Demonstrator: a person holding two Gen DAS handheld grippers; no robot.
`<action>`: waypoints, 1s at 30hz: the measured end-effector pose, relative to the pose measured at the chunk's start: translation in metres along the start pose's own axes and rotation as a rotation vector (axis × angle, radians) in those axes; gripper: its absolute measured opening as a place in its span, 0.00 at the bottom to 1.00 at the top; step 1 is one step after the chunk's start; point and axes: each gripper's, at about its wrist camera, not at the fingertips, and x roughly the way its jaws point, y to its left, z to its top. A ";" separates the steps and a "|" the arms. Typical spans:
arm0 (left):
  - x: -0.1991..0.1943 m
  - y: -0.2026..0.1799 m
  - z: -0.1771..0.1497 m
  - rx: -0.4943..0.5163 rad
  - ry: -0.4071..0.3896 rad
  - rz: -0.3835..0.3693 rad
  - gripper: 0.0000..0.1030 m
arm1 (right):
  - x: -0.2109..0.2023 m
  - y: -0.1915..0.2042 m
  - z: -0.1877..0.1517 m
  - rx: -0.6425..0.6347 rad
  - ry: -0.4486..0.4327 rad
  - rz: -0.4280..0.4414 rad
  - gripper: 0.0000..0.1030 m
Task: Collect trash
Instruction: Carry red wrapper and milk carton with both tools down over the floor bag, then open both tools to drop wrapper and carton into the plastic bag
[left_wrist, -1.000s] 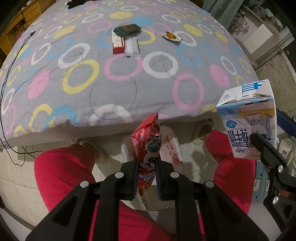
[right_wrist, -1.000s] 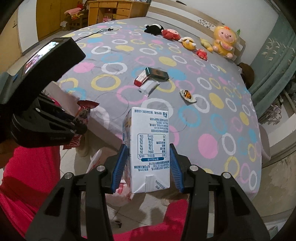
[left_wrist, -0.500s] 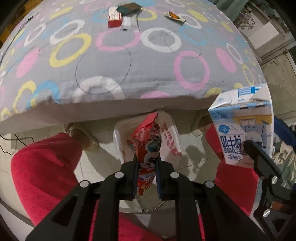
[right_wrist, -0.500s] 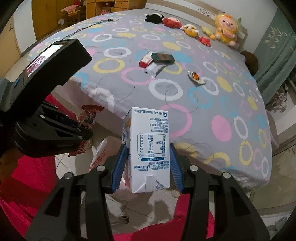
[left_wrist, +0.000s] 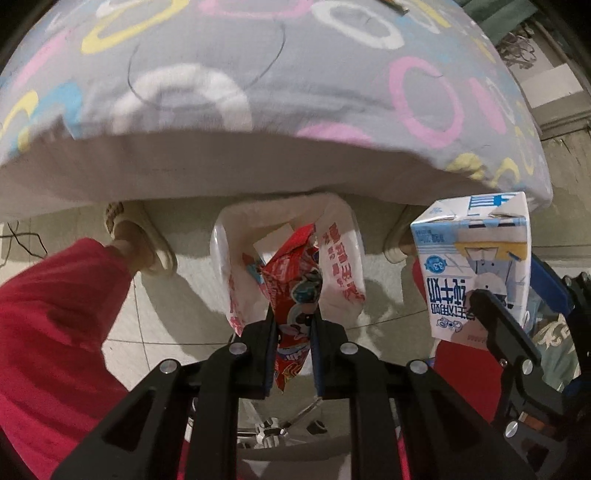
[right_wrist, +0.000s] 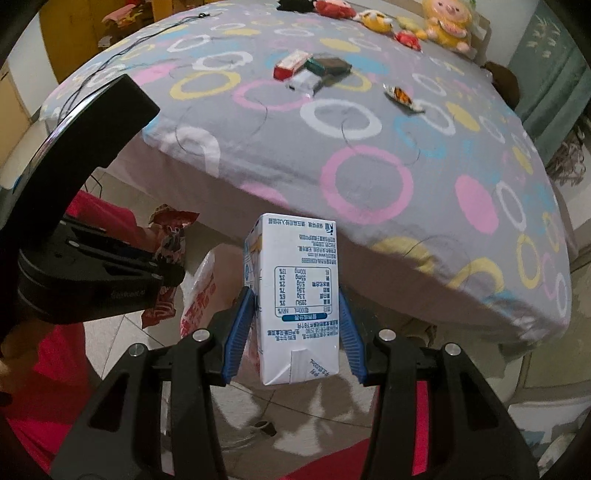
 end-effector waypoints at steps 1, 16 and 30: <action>0.006 0.001 0.001 -0.004 0.010 0.002 0.15 | 0.005 0.000 -0.002 0.007 0.005 0.002 0.43; 0.080 0.014 0.012 -0.097 0.141 -0.008 0.16 | 0.084 -0.003 -0.025 0.109 0.118 0.055 0.44; 0.133 0.024 0.024 -0.150 0.257 0.015 0.16 | 0.149 -0.008 -0.039 0.161 0.231 0.092 0.44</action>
